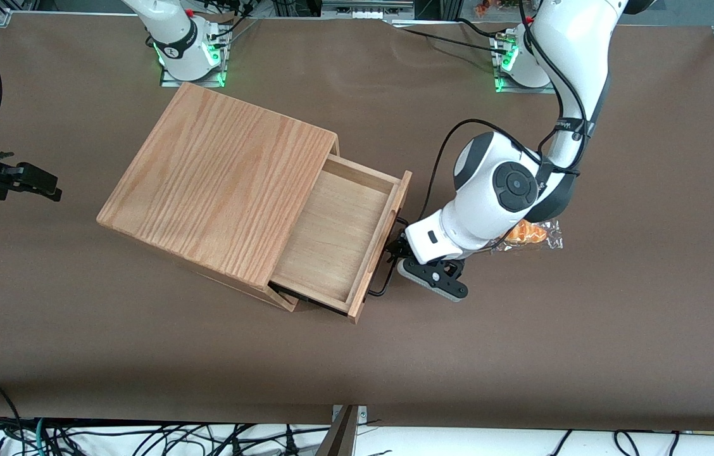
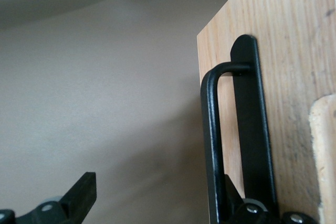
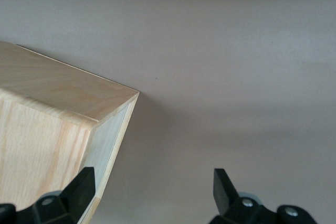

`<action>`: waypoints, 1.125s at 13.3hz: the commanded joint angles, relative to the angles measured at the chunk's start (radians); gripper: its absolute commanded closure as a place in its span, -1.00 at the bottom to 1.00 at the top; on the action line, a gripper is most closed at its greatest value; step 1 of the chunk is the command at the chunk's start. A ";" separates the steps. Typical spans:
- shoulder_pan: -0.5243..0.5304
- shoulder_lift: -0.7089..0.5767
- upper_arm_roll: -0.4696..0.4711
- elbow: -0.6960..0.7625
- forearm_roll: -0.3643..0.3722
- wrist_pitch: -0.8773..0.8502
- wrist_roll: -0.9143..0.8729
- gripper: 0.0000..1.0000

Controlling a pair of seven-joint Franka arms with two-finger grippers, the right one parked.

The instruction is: Open top drawer with left arm

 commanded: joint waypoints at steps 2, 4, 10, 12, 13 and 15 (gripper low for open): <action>0.016 -0.005 0.014 0.005 0.015 -0.025 0.058 -1.00; 0.016 -0.005 0.014 0.005 0.015 -0.025 0.058 -1.00; 0.024 -0.020 0.013 0.012 -0.097 -0.043 0.058 -1.00; 0.033 -0.046 0.013 0.013 -0.100 -0.095 0.058 -1.00; 0.035 -0.064 0.011 0.015 -0.103 -0.126 0.058 -1.00; 0.052 -0.106 0.008 0.015 -0.114 -0.207 0.055 -1.00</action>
